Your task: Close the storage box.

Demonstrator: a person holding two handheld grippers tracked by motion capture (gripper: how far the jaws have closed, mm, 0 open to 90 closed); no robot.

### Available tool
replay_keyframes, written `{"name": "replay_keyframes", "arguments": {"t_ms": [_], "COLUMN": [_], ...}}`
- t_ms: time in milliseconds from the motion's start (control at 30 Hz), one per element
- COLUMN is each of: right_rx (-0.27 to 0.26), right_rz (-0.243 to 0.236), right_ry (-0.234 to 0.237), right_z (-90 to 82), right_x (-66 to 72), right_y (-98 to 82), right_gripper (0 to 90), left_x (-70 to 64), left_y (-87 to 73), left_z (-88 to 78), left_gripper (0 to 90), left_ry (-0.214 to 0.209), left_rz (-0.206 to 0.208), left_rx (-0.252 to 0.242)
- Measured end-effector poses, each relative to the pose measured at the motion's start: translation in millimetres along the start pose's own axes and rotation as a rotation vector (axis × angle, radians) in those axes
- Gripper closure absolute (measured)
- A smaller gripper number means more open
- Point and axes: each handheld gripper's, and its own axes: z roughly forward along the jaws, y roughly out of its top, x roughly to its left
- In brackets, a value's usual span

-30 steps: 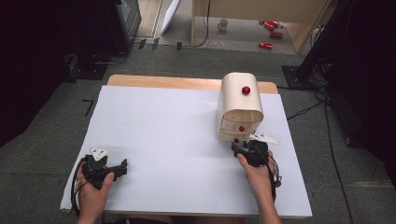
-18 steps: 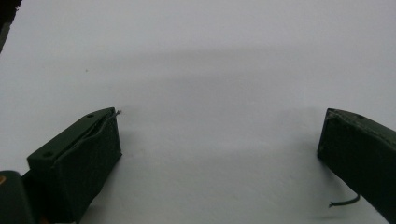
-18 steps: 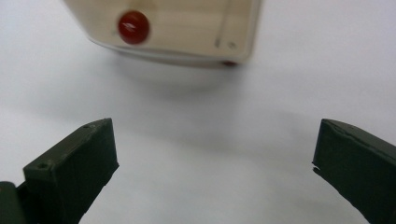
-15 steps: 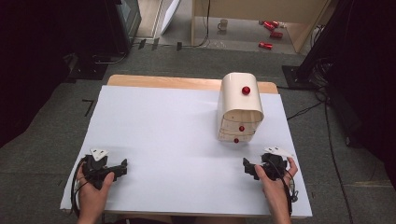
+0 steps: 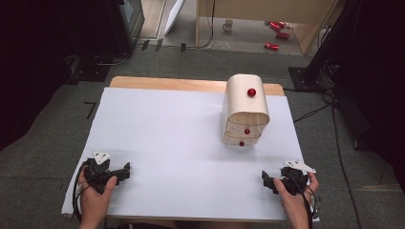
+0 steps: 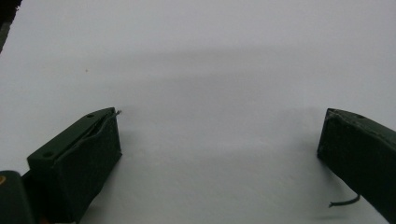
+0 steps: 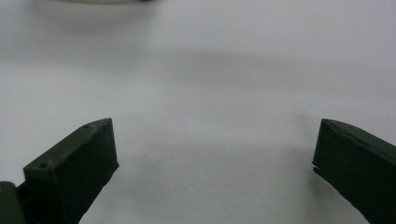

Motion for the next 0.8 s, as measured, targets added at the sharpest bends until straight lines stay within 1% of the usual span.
{"name": "replay_keyframes", "arguments": {"t_ms": [33, 67, 167, 267, 367, 433, 467, 800], "right_rx": [0.003, 0.003, 0.005, -0.006, -0.022, -0.033, -0.048, -0.059], "right_rz": [-0.001, -0.001, -0.005, -0.004, -0.025, -0.061, -0.063, -0.059], "right_ry": [-0.011, -0.011, -0.024, -0.017, -0.018, -0.036, -0.033, -0.036], "right_z": [-1.7, -1.7, -3.3, -3.8, -3.2, -2.2, -1.9, -2.2], "right_x": [-3.6, -3.6, -9.7, -11.4, -11.3, -8.8, -9.5, -9.2], "right_y": [-3.3, -3.3, -9.7, -12.1, -14.8, -17.7, -19.4, -21.3], "right_gripper": [0.0, 0.0, 0.0, 0.0, 0.0, 0.0, 0.0, 0.0], "left_x": [-0.1, -0.1, -0.2, 0.0, -0.2, 0.0, -0.2, 0.0], "left_y": [0.0, 0.0, 0.0, 0.0, 0.0, 0.0, 0.0, 0.0], "left_z": [0.1, 0.1, 0.1, 0.1, 0.2, 0.0, 0.2, 0.2], "left_gripper": [0.0, 0.0, 0.0, 0.0, 0.0, 0.0, 0.0, 0.0], "left_ry": [0.0, 0.0, 0.0, 0.0, 0.0, 0.0, 0.0, 0.0], "left_rz": [-0.002, -0.002, -0.002, 0.0, -0.002, 0.0, -0.002, -0.003], "left_rx": [-0.001, -0.001, -0.002, -0.001, -0.002, 0.0, -0.002, -0.001]}}
